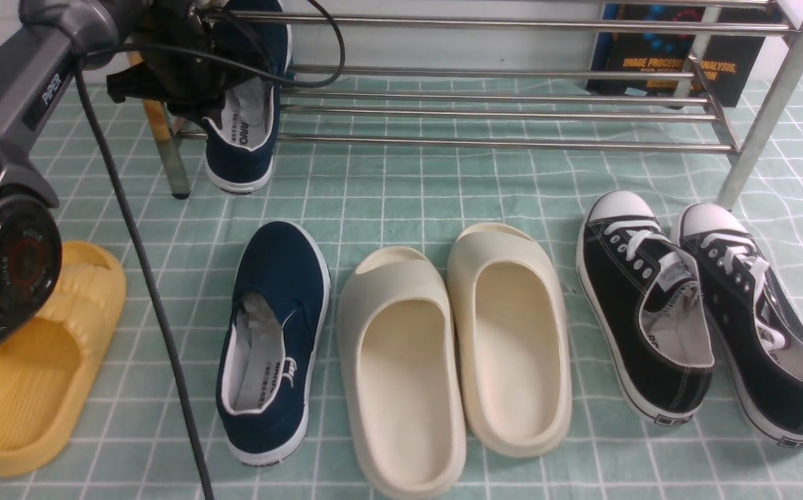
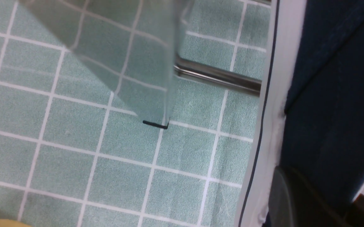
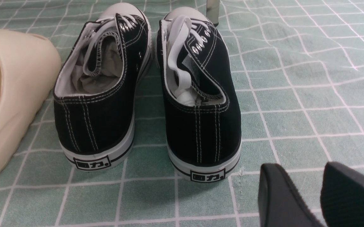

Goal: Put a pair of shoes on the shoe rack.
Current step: Use the left arm to put a shoe into the shoe rack

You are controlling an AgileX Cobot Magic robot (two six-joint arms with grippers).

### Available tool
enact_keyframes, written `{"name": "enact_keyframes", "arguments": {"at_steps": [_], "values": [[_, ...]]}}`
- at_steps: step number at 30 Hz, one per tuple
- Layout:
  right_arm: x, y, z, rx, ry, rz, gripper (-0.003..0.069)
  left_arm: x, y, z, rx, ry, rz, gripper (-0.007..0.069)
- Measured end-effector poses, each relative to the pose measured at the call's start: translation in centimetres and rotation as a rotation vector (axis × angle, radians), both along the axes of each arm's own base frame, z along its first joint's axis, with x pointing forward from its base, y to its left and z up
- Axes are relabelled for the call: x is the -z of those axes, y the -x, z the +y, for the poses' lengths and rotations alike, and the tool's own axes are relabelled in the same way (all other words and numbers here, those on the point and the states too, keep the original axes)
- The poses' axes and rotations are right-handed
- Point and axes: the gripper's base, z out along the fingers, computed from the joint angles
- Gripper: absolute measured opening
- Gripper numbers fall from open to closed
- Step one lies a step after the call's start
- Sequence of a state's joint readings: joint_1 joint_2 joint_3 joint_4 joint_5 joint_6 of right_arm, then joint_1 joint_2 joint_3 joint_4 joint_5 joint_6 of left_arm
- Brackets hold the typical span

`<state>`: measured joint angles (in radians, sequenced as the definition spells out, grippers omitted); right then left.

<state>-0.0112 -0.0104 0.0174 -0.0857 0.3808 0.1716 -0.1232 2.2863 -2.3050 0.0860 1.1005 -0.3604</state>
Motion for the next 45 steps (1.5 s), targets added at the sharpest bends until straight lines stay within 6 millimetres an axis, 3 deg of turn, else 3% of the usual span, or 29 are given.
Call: {"name": "enact_keyframes", "arguments": {"at_steps": [8,14,21,26,40,45], "values": [[0.0,0.0,0.0,0.0,0.0,0.0,0.0246,0.1,-0.2,0.1,-0.012,-0.02,-0.013,0.0084],[0.0,0.0,0.0,0.0,0.0,0.0,0.0246,-0.4,-0.8,0.1,0.015,-0.051,-0.094,0.0257],[0.0,0.0,0.0,0.0,0.0,0.0,0.0246,-1.3,-0.9,0.5,0.042,-0.107,-0.147,0.0302],[0.0,0.0,0.0,0.0,0.0,0.0,0.0246,-2.3,-0.3,0.6,0.038,-0.115,-0.14,0.0293],[0.0,0.0,0.0,0.0,0.0,0.0,0.0246,-5.9,3.3,1.5,0.064,-0.164,0.004,0.0074],[0.0,0.0,0.0,0.0,0.0,0.0,0.0246,-8.4,5.4,0.2,0.126,-0.074,-0.023,0.0024]]}}
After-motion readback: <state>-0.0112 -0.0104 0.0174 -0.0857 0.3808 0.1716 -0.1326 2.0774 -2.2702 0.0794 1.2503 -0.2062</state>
